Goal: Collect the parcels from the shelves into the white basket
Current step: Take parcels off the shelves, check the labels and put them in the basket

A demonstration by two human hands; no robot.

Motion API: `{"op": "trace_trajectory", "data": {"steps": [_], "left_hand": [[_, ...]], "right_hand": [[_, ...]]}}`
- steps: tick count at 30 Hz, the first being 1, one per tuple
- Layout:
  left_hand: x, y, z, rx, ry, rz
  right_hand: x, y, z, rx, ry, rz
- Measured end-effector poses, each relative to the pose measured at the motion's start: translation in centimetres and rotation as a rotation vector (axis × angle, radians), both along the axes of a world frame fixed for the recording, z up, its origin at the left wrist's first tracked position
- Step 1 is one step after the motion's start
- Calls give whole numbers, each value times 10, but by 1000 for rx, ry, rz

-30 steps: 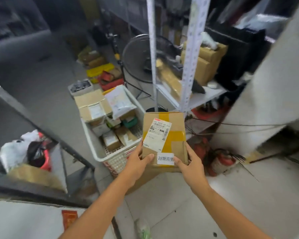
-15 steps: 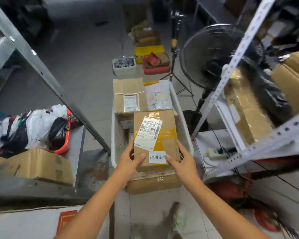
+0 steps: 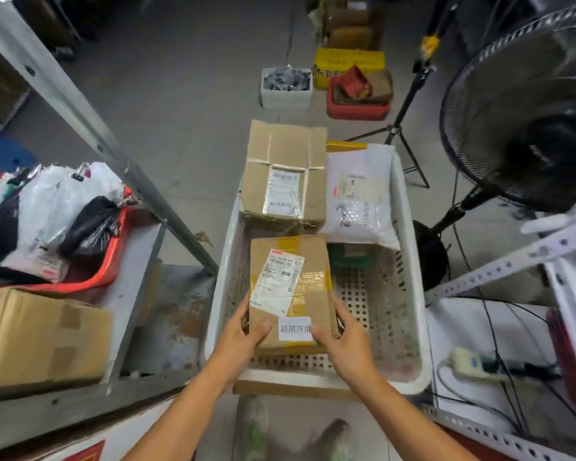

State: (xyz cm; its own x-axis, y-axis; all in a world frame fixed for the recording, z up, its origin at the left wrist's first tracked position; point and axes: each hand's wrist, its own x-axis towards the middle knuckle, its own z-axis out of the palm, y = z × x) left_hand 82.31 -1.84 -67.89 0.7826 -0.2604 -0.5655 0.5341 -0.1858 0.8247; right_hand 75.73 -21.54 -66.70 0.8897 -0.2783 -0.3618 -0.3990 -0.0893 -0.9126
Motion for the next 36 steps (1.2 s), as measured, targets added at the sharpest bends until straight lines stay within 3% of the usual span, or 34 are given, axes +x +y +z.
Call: {"op": "trace_trajectory", "data": {"steps": [15, 23, 36], "left_hand": [[76, -16, -109, 52, 125, 90], [78, -17, -120, 84, 117, 203], [68, -24, -125, 233, 76, 193]], "right_hand": [[64, 17, -112, 35, 87, -99], [65, 26, -130, 19, 62, -73], [76, 10, -145, 49, 201, 62]]}}
